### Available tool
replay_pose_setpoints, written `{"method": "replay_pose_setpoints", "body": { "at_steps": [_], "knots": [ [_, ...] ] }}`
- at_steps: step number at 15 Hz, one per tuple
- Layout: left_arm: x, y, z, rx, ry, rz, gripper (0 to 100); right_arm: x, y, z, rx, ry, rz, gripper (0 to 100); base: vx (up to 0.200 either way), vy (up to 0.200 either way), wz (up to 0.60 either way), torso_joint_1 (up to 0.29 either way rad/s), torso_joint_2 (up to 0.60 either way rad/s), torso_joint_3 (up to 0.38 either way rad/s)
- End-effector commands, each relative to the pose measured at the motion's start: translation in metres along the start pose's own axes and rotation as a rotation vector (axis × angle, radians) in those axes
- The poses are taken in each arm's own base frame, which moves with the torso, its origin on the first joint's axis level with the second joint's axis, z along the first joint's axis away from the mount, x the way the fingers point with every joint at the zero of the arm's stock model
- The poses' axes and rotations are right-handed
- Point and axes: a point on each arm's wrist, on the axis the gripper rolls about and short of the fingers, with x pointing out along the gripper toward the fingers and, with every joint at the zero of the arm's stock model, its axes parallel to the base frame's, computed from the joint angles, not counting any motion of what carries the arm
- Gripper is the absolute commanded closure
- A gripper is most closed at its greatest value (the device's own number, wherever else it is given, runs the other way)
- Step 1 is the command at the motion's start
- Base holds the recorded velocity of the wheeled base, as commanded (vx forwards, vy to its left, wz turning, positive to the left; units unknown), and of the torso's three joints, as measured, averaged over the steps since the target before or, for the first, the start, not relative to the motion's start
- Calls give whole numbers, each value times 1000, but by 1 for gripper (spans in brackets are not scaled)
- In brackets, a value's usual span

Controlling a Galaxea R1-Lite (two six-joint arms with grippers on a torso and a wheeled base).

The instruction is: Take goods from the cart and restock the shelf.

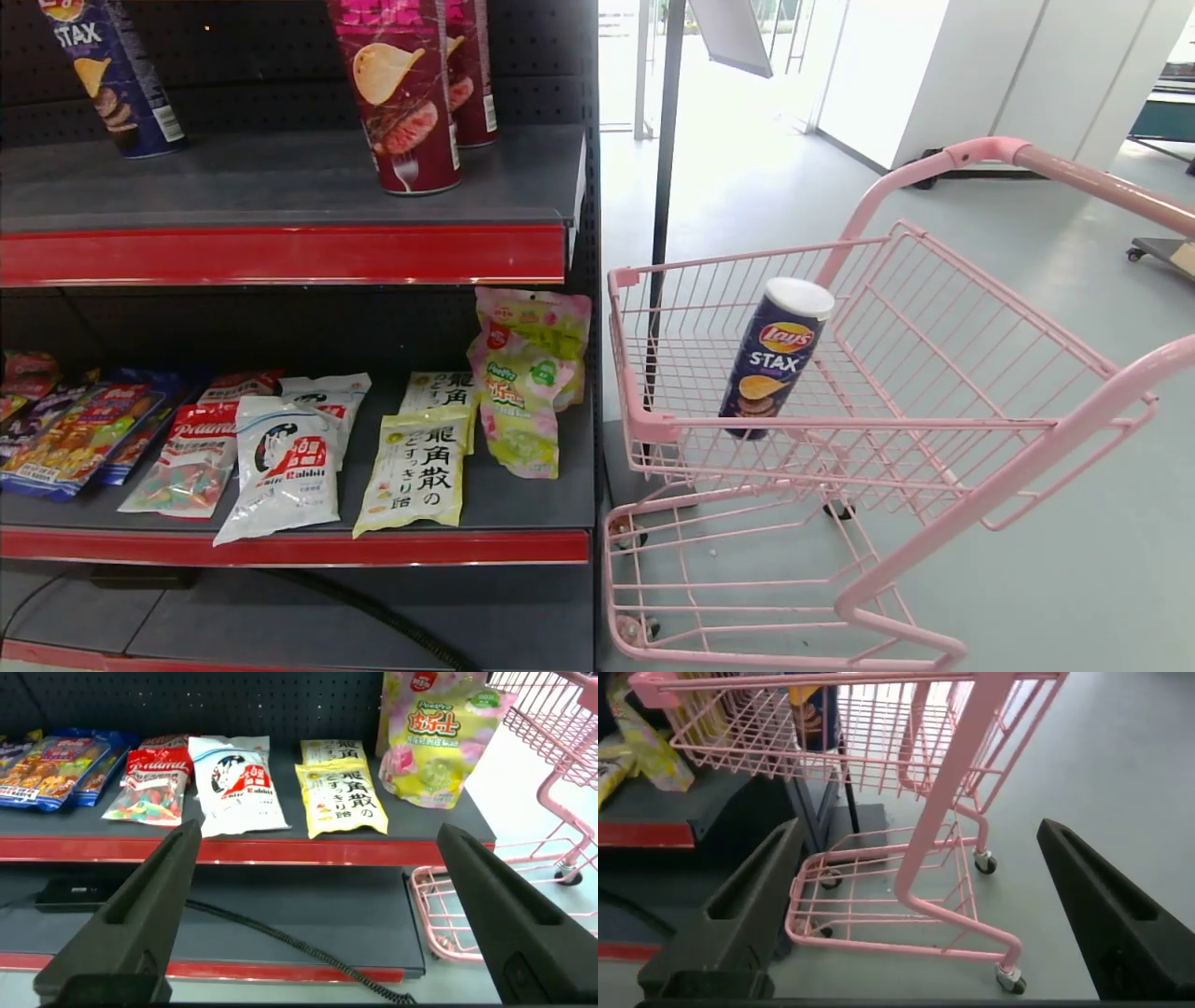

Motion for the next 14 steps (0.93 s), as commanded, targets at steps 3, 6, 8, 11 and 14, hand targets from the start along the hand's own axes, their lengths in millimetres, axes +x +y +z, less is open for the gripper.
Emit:
{"method": "replay_pose_setpoints", "body": {
  "at_steps": [3,6,8,11,14],
  "knots": [
    [0,0,0,1,0,0,0,25,-2,106,-12,1,72,0,0,0,0,0,0,0],
    [0,0,0,0,0,0,0,91,-4,170,46,35,126,0,0,0,0,0,0,0],
    [0,0,0,0,0,0,0,142,-5,187,46,39,177,0,0,0,0,0,0,0],
    [0,0,0,0,0,0,0,224,-4,185,35,34,349,0,0,0,0,0,0,0],
    [0,0,0,0,0,0,0,286,-11,180,-114,14,615,0,0,0,0,0,0,0]
  ]
}}
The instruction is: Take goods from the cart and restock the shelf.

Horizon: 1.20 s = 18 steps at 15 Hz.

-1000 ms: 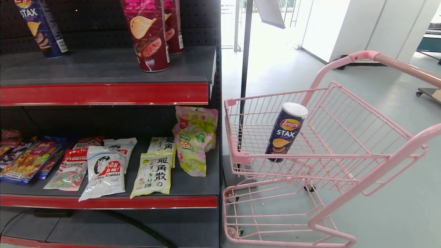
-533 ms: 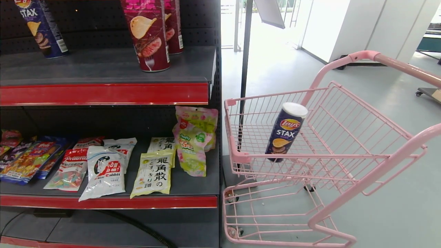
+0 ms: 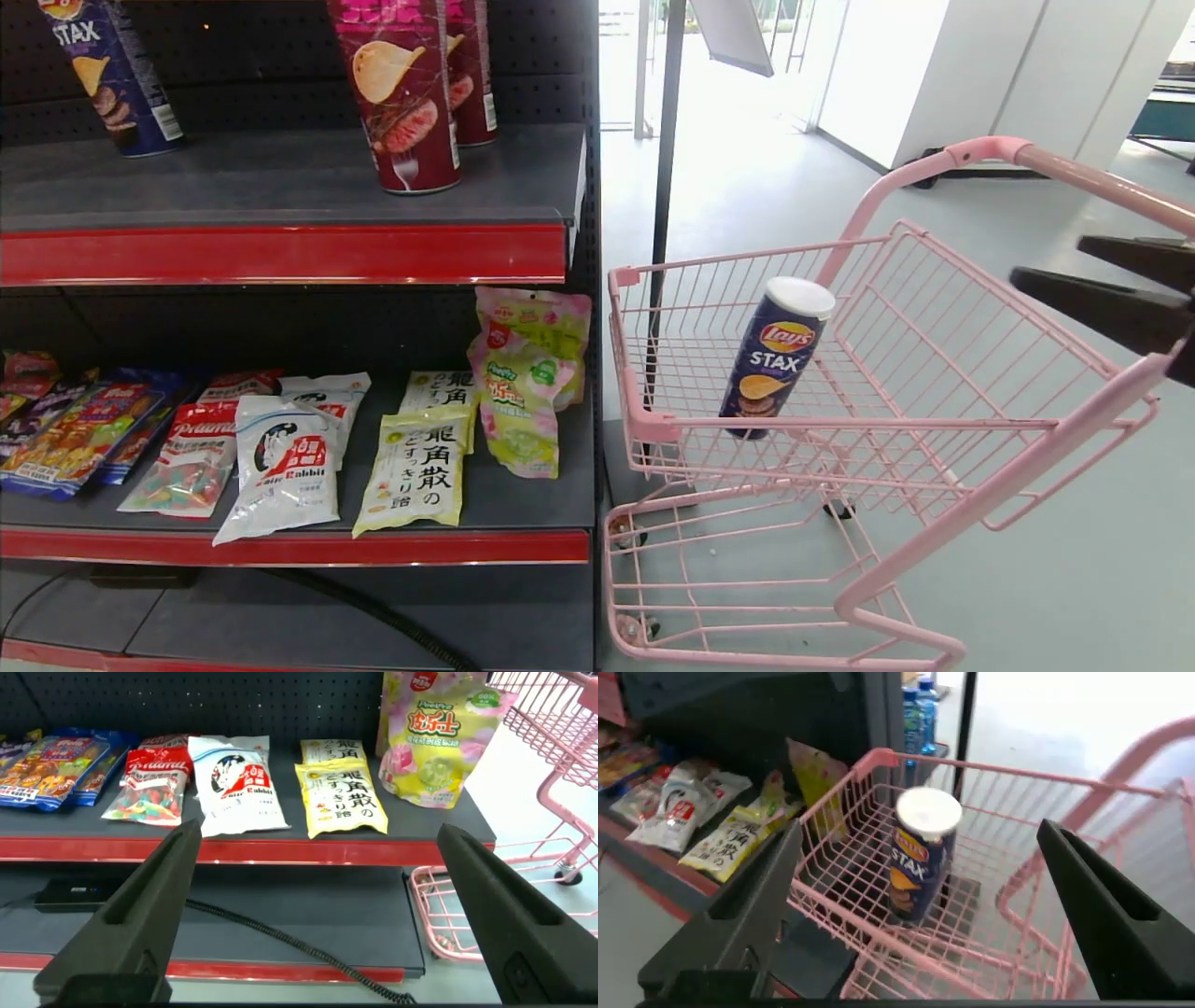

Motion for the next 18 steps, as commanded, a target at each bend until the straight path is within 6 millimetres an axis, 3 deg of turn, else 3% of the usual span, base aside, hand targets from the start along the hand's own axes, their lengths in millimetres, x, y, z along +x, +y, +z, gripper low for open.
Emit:
{"method": "replay_pose_setpoints", "body": {
  "at_steps": [1,2,4,6,9,12,18],
  "knots": [
    [0,0,0,0,0,0,0,86,-53,-20,-76,41,184,0,0,0,0,0,0,0],
    [0,0,0,0,0,0,0,112,-70,-24,-84,37,219,0,0,0,0,0,0,0],
    [0,0,0,0,0,0,0,135,-93,-36,-80,40,263,0,0,0,0,0,0,0],
    [0,0,0,0,0,0,0,144,-115,-62,-76,71,292,0,0,0,0,0,0,0],
    [0,0,0,0,0,0,0,149,-133,-93,-75,108,315,0,0,0,0,0,0,0],
    [0,0,0,0,0,0,0,150,-137,-103,-64,107,364,0,0,0,0,0,0,0],
    [0,0,0,0,0,0,0,150,-127,-116,-68,115,428,0,0,0,0,0,0,0]
  ]
}}
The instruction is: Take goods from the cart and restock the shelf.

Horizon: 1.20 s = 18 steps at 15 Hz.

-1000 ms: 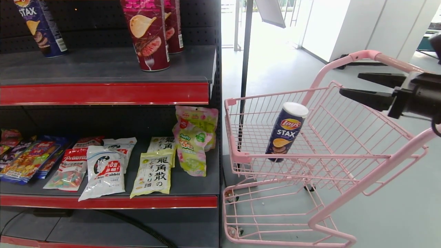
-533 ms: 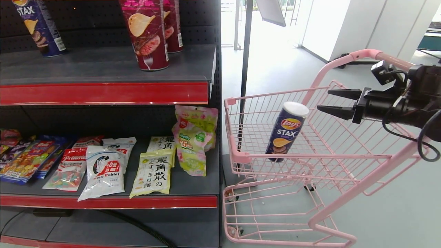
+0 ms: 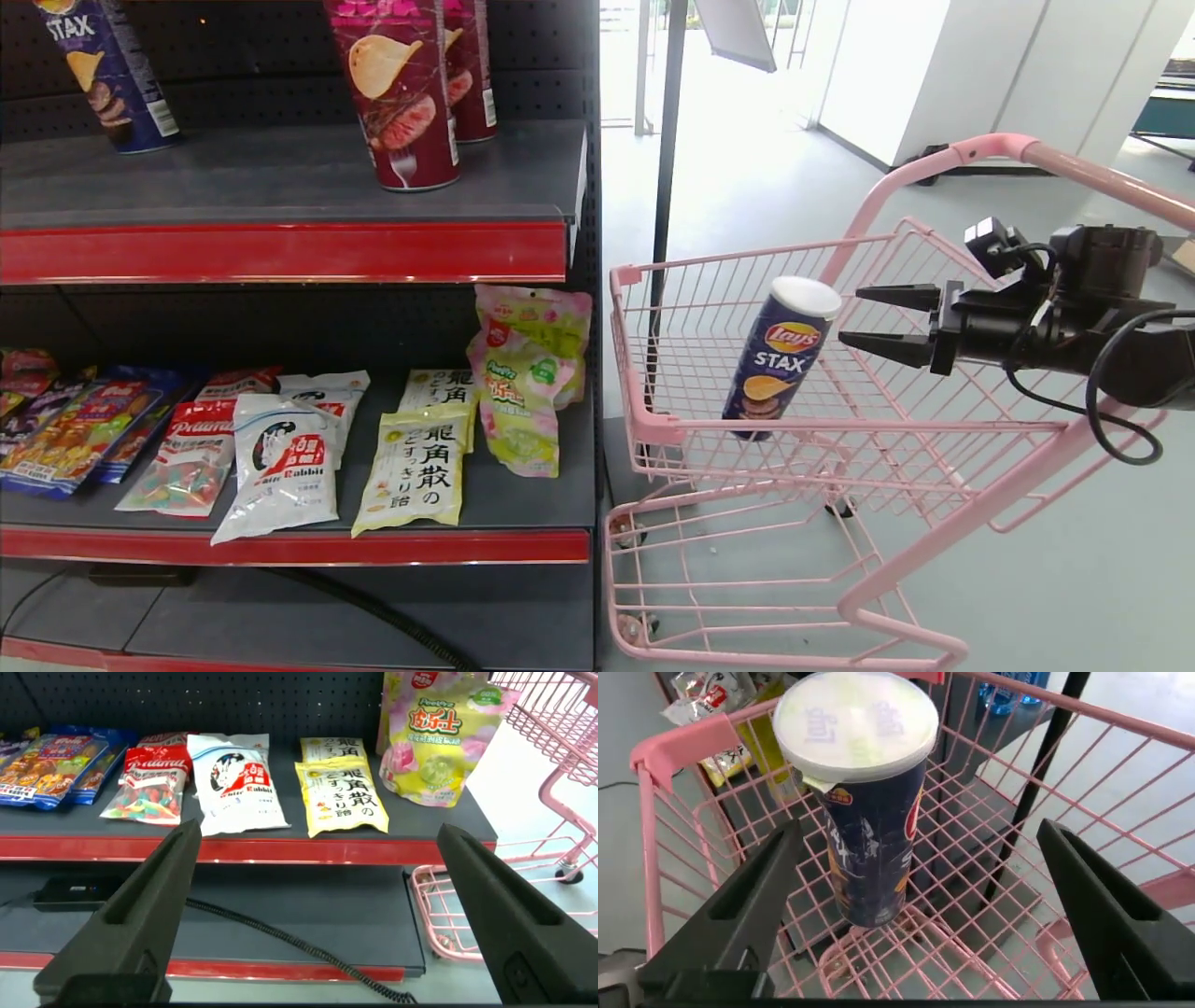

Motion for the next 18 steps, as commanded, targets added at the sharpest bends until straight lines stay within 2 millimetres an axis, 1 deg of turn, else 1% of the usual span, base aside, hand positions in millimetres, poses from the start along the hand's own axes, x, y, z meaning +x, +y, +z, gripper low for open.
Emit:
{"method": "replay_pose_setpoints", "body": {
  "at_steps": [1,2,3,4,5,6,7,8,9,10,11,12,13,14,18],
  "knots": [
    [0,0,0,-1,0,1,0,3,5,-5,8,9,15,0,0,0,0,0,0,0],
    [0,0,0,-1,0,1,0,10,7,-9,11,14,32,0,0,0,0,0,0,0],
    [0,0,0,-1,0,1,0,12,8,-9,10,14,37,0,0,0,0,0,0,0],
    [0,0,0,-1,0,1,0,23,12,-9,8,12,66,0,0,0,0,0,0,0],
    [0,0,0,-1,0,1,0,27,14,-9,7,13,76,0,0,0,0,0,0,0],
    [0,0,0,-1,0,1,0,40,20,-10,7,15,103,0,0,0,0,0,0,0],
    [0,0,0,-1,-1,1,0,41,21,-9,6,14,108,0,0,0,0,0,0,0],
    [0,0,0,-1,0,1,0,56,29,-11,6,18,142,0,0,0,0,0,0,0],
    [0,0,0,-1,0,1,0,59,30,-9,2,17,147,0,0,0,0,0,0,0],
    [0,0,0,-1,0,1,0,72,35,-9,-1,22,160,0,0,0,0,0,0,0],
    [0,0,0,-1,0,1,0,77,36,-8,-4,20,167,0,0,0,0,0,0,0],
    [0,0,0,-1,0,1,0,89,40,-7,-4,18,184,0,0,0,0,0,0,0],
    [0,0,0,-1,0,1,0,96,43,-2,-9,11,197,0,0,0,0,0,0,0],
    [0,0,0,-1,0,1,0,104,46,-2,-7,8,214,100,0,0,0,0,0,0],
    [0,0,0,-1,0,1,0,113,55,1,12,8,238,100,0,0,0,0,0,0]
  ]
}}
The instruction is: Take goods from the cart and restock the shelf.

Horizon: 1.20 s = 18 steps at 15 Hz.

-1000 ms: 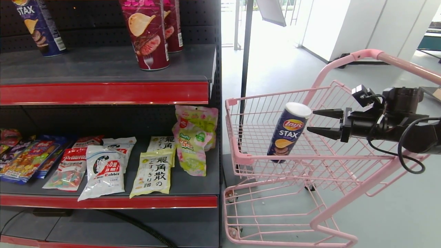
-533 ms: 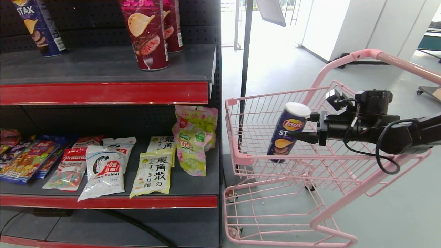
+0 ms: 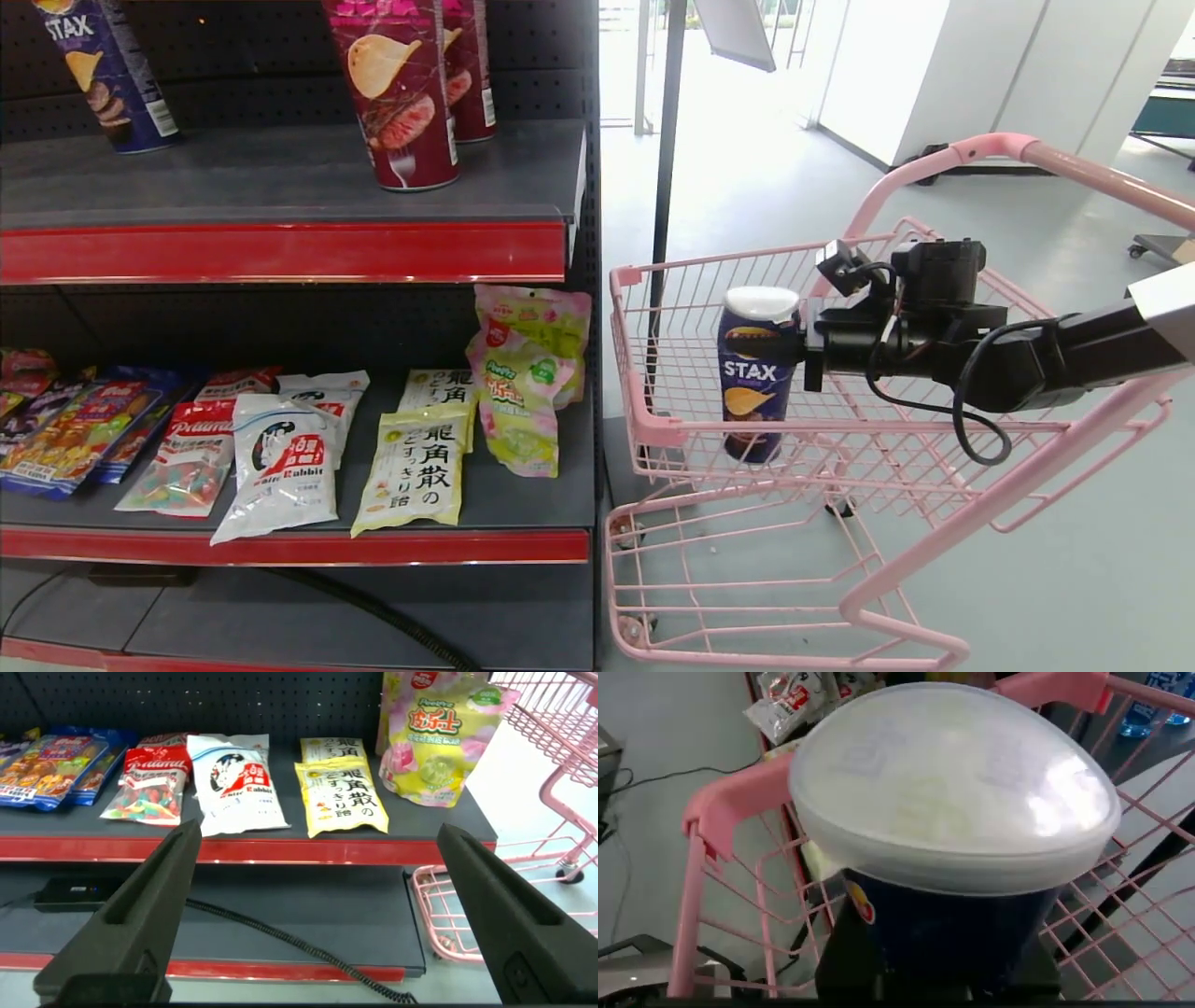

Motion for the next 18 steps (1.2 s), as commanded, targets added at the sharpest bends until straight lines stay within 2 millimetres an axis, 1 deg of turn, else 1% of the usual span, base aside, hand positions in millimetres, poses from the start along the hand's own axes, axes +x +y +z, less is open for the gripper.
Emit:
{"method": "replay_pose_setpoints", "body": {
  "at_steps": [1,2,3,5,7,9,10,11,12,13,14,15,16,18],
  "knots": [
    [0,0,0,0,0,0,0,4,3,4,-6,-5,11,100,0,0,0,0,0,0],
    [0,0,0,0,0,0,0,3,2,8,-16,-13,8,100,0,0,0,0,0,0],
    [0,0,0,0,0,0,0,1,2,17,-41,-29,4,100,0,0,0,0,0,0],
    [0,0,0,0,0,0,0,-13,6,61,-106,-98,-17,100,0,0,0,0,0,0],
    [0,0,0,0,0,0,0,-33,18,109,-140,-175,-39,100,0,0,0,0,0,0],
    [0,0,0,0,2,0,0,-55,35,158,-196,-257,-62,100,0,0,0,0,0,0],
    [0,0,0,0,0,0,0,-66,45,175,-220,-287,-80,100,0,0,0,0,0,0],
    [0,0,0,0,0,0,0,-79,60,189,-245,-307,-90,100,0,0,0,0,0,0],
    [0,0,0,0,0,0,0,-89,77,188,-237,-303,-88,100,0,0,0,0,0,0],
    [0,0,0,0,0,0,0,-94,95,177,-205,-281,-75,100,0,0,0,0,0,0],
    [0,0,0,0,0,0,0,-97,114,161,-163,-252,-56,100,0,0,0,0,0,0],
    [0,0,0,0,0,0,0,-98,124,155,-151,-240,-54,100,0,0,0,0,0,0],
    [0,0,0,0,0,0,0,-93,147,139,-121,-209,-27,100,0,0,0,0,0,0],
    [0,0,0,0,0,0,0,-83,176,118,-91,-155,-41,100,0,0,0,0,0,0]
  ]
}}
